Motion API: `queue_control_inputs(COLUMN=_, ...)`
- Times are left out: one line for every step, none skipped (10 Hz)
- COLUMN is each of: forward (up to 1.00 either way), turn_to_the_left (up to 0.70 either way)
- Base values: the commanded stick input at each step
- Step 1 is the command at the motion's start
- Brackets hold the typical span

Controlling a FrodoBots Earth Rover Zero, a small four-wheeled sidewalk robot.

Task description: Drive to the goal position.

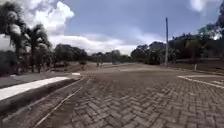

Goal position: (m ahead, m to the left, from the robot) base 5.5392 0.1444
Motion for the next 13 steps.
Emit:
queue_control_inputs(forward=1.00, turn_to_the_left=0.00)
queue_control_inputs(forward=1.00, turn_to_the_left=0.00)
queue_control_inputs(forward=1.00, turn_to_the_left=0.00)
queue_control_inputs(forward=1.00, turn_to_the_left=0.00)
queue_control_inputs(forward=1.00, turn_to_the_left=0.00)
queue_control_inputs(forward=1.00, turn_to_the_left=0.00)
queue_control_inputs(forward=1.00, turn_to_the_left=0.00)
queue_control_inputs(forward=1.00, turn_to_the_left=0.00)
queue_control_inputs(forward=1.00, turn_to_the_left=0.00)
queue_control_inputs(forward=1.00, turn_to_the_left=0.00)
queue_control_inputs(forward=1.00, turn_to_the_left=0.00)
queue_control_inputs(forward=1.00, turn_to_the_left=0.00)
queue_control_inputs(forward=1.00, turn_to_the_left=0.00)
